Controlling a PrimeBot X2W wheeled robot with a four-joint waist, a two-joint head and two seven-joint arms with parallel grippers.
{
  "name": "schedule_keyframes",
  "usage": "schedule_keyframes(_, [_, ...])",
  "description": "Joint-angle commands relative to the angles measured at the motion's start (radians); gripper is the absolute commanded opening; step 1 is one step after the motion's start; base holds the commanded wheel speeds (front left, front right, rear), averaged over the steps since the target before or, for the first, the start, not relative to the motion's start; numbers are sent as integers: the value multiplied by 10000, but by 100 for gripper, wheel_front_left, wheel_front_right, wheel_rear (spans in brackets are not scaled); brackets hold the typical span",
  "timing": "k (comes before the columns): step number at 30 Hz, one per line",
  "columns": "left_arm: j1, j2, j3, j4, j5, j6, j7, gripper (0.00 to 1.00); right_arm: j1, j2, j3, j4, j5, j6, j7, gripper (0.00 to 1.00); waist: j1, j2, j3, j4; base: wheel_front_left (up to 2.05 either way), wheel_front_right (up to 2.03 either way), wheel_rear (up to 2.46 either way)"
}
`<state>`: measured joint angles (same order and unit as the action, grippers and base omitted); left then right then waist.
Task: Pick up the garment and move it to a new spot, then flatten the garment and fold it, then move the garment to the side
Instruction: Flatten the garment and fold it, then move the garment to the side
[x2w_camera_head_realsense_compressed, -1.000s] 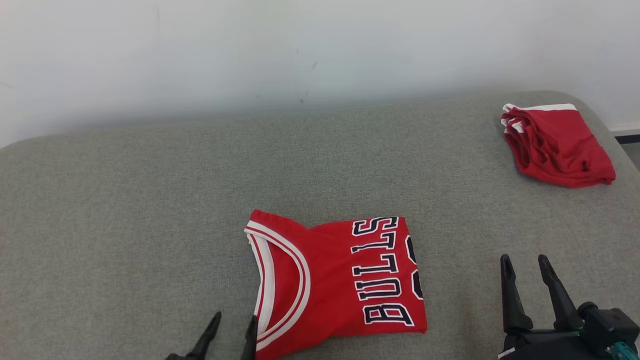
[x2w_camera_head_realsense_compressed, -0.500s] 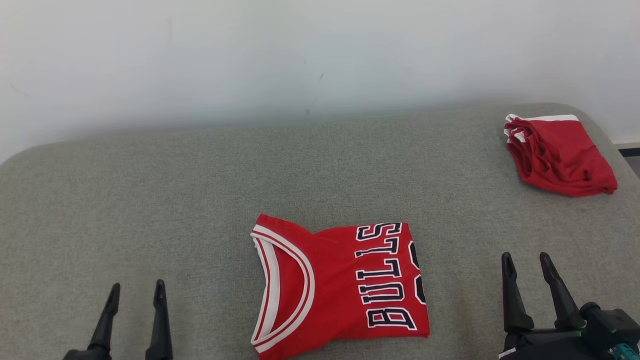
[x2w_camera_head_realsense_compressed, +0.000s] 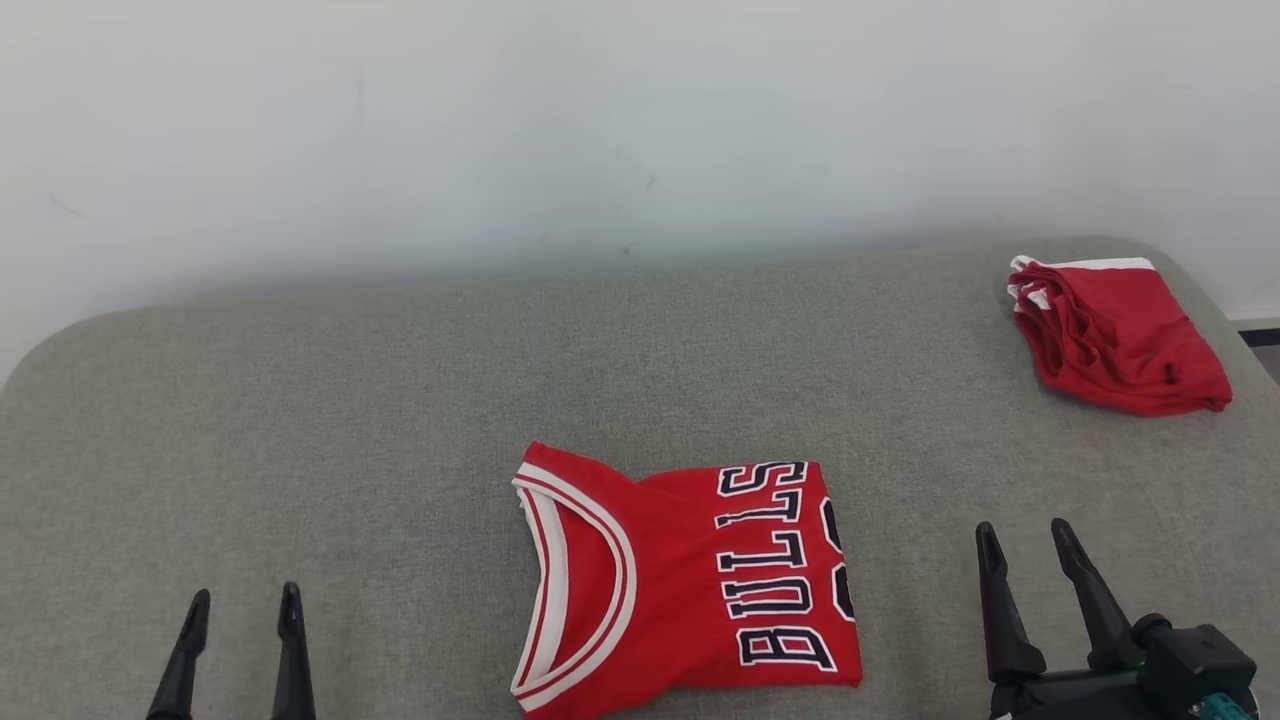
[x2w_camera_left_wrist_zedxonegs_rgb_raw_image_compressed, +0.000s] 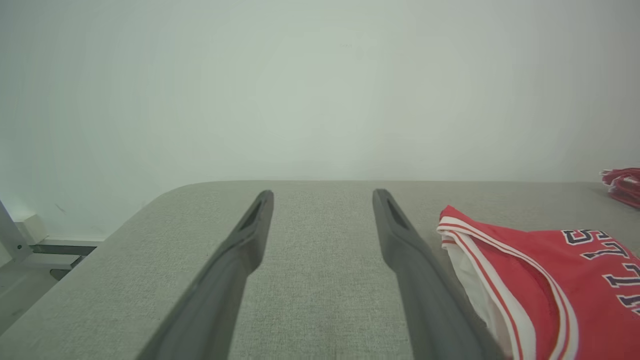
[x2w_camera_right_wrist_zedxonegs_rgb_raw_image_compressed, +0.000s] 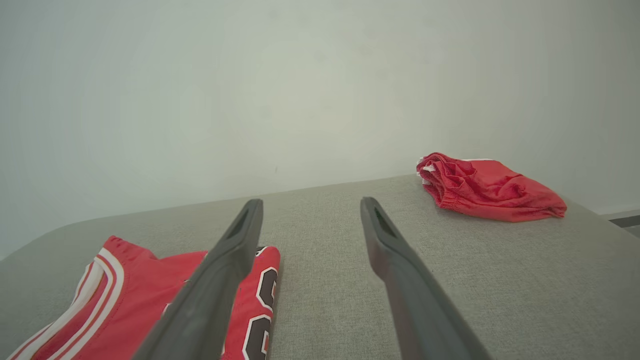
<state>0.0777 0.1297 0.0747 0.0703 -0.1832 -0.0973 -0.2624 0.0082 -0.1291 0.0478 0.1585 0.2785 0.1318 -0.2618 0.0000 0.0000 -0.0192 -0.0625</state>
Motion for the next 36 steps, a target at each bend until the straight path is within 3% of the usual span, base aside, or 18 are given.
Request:
schedule_keyframes(1, [97, 4, -42, 56, 40, -62, -30, 100, 84, -73, 49, 38, -48, -30, -37, 100, 0, 0, -32, 27, 0, 0, 0])
schedule_keyframes(20, [55, 106, -83, 515, -886, -330, -30, 100, 5, -97, 328, 391, -57, -30, -37, 100, 0, 0, -113, 101, 0, 0, 0])
schedule_keyframes(36, [156, 174, -33, 591, -436, -336, -30, 100, -43, -28, 383, 553, -153, -30, -37, 100, 0, 0, -131, 115, 0, 0, 0])
